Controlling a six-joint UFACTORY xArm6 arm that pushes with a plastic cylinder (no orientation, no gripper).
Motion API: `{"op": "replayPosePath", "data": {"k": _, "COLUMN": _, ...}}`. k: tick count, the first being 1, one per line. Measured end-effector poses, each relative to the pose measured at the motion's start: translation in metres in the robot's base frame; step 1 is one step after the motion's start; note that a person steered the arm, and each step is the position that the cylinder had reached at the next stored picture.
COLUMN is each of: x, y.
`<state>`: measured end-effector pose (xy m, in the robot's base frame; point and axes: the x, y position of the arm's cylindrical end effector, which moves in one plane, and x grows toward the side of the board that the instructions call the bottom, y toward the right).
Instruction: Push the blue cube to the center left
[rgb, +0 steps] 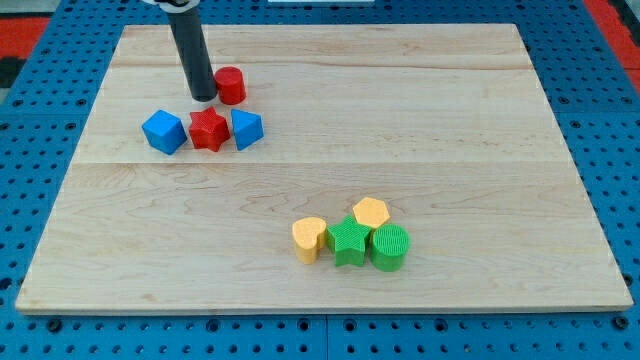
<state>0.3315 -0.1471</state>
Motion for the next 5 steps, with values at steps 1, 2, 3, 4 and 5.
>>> {"op": "replayPosePath", "data": {"k": 1, "x": 0.004, "y": -0.009}}
{"op": "replayPosePath", "data": {"k": 2, "x": 0.014, "y": -0.009}}
{"op": "replayPosePath", "data": {"k": 3, "x": 0.033, "y": -0.018}}
{"op": "replayPosePath", "data": {"k": 4, "x": 0.057, "y": -0.032}}
{"op": "replayPosePath", "data": {"k": 5, "x": 0.091, "y": -0.016}}
